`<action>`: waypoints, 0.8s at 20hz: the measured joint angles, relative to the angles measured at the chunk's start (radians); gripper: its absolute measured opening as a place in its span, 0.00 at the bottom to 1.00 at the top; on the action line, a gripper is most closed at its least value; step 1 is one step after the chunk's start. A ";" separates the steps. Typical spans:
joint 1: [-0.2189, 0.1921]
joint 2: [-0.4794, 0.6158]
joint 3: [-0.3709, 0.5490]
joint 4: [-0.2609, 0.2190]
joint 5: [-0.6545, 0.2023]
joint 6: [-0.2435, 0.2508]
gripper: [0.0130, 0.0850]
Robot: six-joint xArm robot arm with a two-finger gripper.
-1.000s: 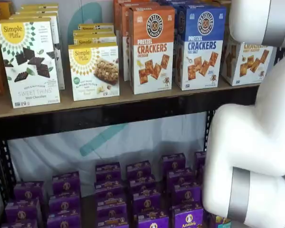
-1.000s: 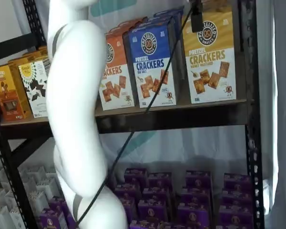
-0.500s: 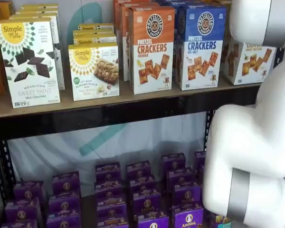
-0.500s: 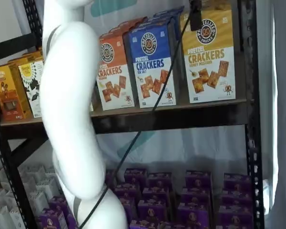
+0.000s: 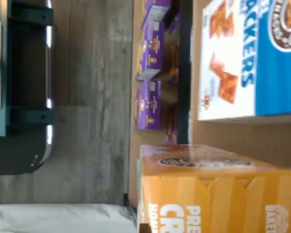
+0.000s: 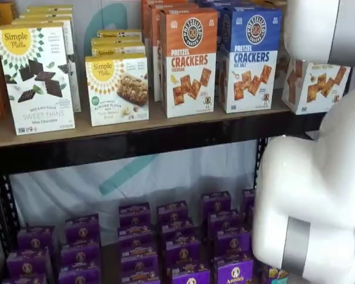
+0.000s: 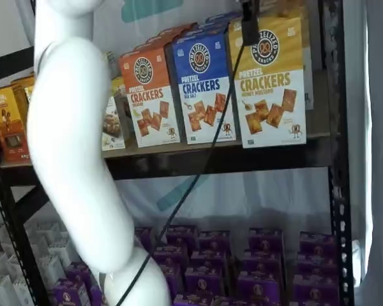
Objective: Retrieve the yellow and white box located on the top shelf, the sixth one from the left
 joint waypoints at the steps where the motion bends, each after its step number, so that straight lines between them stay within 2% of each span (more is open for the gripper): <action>1: -0.002 -0.015 0.015 -0.003 0.004 -0.003 0.61; 9: 0.004 -0.153 0.156 -0.038 0.022 -0.011 0.61; 16: 0.039 -0.239 0.246 -0.057 0.066 0.018 0.61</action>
